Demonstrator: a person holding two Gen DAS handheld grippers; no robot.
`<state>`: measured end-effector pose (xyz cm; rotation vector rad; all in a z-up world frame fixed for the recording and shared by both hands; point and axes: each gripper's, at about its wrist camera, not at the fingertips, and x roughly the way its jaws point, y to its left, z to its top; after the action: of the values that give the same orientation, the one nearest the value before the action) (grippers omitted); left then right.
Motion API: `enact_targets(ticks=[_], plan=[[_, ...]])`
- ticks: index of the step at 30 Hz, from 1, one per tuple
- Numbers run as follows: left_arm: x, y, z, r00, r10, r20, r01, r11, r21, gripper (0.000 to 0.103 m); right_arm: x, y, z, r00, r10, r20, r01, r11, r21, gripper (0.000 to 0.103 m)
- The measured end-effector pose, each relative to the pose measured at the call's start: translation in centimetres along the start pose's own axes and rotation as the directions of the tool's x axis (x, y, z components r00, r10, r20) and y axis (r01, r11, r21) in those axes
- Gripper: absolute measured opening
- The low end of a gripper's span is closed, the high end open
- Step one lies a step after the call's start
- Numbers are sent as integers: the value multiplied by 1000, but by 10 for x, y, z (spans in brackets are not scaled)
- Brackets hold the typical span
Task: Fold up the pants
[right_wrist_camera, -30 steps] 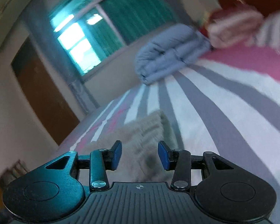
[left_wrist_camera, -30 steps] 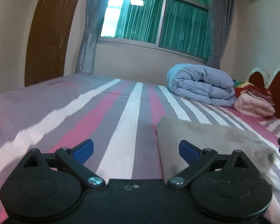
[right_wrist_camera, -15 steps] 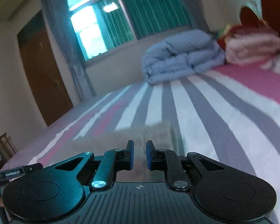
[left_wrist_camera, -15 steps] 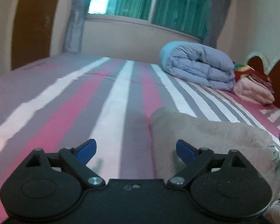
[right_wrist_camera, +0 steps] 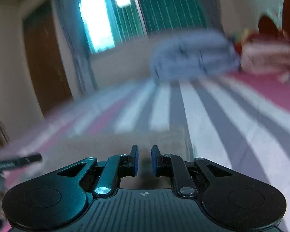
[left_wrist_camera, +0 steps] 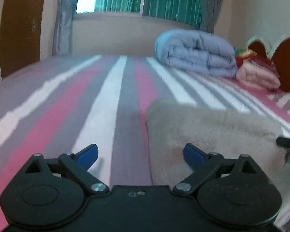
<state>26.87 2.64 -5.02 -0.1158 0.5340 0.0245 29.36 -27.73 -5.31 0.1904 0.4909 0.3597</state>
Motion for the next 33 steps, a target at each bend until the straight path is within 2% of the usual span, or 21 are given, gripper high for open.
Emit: enact_targets(ticks=[1,5,10,12,13,14,15,18,21,23,26,28,29,30,31,33], plan=[[-2,1,1,1000,4,5,-4,1000,-3,90,2,0,-4,1000,-10,-7,10,1000,2,14],[-14,1,3,1000,12,24,-12,1000,-12,90,-23,-2,1,994,22,109,-24,999,23,14],[-32,-3,1,999,6,32,-5,1000,-24,90,-42,-9,-1,995,2,104,-6,999,35,15],[-38,-4,-1,999,2,32,-2,1000,-26,90,-51,-9,0,994,2,109,-7,999,45,24],[-41,-4,-2,1000,1,29,-1,1000,-28,90,-61,-9,1,993,2,114,-8,999,50,45],[-44,-3,-4,1000,-1,25,2,1000,-31,90,-66,-10,1,993,5,121,-12,998,59,71],[-47,-2,-6,1000,-7,18,8,999,-35,90,-70,-11,0,991,11,133,-20,997,70,76],[-50,4,-9,998,-54,-8,54,996,-70,90,-91,-10,-8,993,21,119,-34,994,108,76],[-46,19,-11,992,-122,-39,115,981,-155,90,-89,-27,-13,995,83,51,-93,961,260,76],[-35,31,-12,975,-208,-81,183,953,-242,90,-85,-44,-16,994,108,12,-105,926,364,76],[-12,47,-10,934,-335,-123,276,896,-347,88,-74,-68,-20,985,163,-53,-115,859,498,76],[6,54,-8,897,-413,-159,330,863,-383,88,-62,-81,-22,973,201,-110,-105,817,567,76],[15,57,-6,881,-441,-172,349,851,-393,88,-58,-89,-24,966,241,-97,-132,778,614,76],[23,59,-5,862,-474,-178,373,833,-408,87,-54,-95,-25,956,281,-89,-155,738,657,76],[34,62,-3,833,-521,-187,406,805,-432,87,-46,-101,-25,945,312,-102,-161,711,685,76],[53,64,3,773,-602,-200,464,752,-469,85,-33,-107,-21,925,359,-125,-172,688,705,76]])
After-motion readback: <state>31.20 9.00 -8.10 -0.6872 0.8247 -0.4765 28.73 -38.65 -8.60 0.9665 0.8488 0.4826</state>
